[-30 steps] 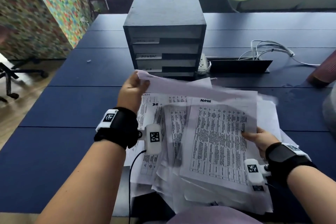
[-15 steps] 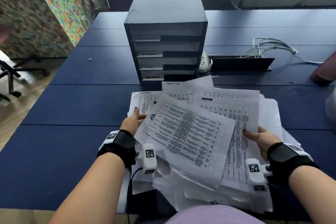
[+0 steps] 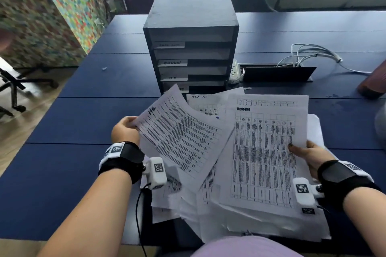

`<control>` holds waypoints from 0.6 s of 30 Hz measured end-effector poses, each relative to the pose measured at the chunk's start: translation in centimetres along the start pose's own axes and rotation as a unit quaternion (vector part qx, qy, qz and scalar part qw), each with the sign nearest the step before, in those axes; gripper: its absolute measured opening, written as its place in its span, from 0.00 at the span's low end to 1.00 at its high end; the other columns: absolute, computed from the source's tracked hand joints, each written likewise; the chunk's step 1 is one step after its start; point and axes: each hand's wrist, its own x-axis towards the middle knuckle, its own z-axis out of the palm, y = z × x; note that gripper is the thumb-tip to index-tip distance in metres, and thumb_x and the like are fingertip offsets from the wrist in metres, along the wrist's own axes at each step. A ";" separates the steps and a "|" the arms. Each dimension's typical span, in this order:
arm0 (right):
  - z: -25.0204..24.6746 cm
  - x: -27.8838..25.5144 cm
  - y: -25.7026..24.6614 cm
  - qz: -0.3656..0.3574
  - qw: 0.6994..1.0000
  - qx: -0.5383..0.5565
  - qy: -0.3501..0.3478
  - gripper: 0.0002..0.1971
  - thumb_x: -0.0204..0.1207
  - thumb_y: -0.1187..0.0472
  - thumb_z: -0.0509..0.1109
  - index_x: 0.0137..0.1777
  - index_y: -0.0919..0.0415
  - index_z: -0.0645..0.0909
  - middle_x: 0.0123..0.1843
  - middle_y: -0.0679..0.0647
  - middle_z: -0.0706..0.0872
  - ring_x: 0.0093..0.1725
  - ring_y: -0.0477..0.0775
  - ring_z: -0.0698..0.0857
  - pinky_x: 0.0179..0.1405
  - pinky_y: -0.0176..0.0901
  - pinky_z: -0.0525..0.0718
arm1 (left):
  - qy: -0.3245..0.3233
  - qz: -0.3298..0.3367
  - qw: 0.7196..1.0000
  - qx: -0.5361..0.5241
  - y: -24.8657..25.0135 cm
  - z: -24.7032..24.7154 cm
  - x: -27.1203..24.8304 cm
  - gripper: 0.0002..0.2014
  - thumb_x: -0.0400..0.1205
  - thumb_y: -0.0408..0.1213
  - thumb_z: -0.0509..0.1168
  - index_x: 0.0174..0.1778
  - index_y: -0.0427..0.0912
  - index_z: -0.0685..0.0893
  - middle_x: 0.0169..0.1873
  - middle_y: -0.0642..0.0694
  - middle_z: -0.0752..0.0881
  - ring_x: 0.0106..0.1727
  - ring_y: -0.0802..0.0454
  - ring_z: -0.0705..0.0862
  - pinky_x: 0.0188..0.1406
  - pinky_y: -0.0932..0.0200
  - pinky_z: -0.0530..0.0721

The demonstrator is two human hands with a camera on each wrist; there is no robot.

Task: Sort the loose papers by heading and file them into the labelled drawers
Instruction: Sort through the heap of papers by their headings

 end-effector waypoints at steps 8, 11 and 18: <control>-0.8 -0.6 -2.7 -0.010 0.997 0.041 -0.063 0.31 0.52 0.60 0.86 0.56 0.63 0.78 0.31 0.49 0.90 0.29 0.45 0.88 0.25 0.37 0.85 | 0.039 -0.031 0.999 0.013 -0.2 -1.0 1.3 0.19 0.70 0.22 0.51 0.40 0.45 0.85 0.35 0.46 0.86 0.35 0.43 0.80 0.40 0.53 0.83; -0.3 -0.5 -2.9 -0.017 0.996 0.030 -0.083 0.41 0.32 0.53 0.90 0.50 0.59 0.80 0.34 0.49 0.91 0.31 0.46 0.89 0.26 0.38 0.86 | -0.010 -0.028 1.000 -0.004 0.3 -0.2 0.1 0.17 0.73 0.23 0.52 0.38 0.46 0.83 0.31 0.48 0.83 0.32 0.46 0.78 0.36 0.58 0.79; 2.6 -1.1 -3.0 0.013 0.987 0.035 -0.156 0.27 0.49 0.63 0.86 0.50 0.60 0.83 0.42 0.58 0.91 0.38 0.57 0.90 0.32 0.51 0.89 | -0.160 0.043 0.986 0.007 1.8 4.2 -2.0 0.16 0.80 0.27 0.55 0.54 0.49 0.83 0.43 0.43 0.86 0.41 0.45 0.81 0.42 0.57 0.79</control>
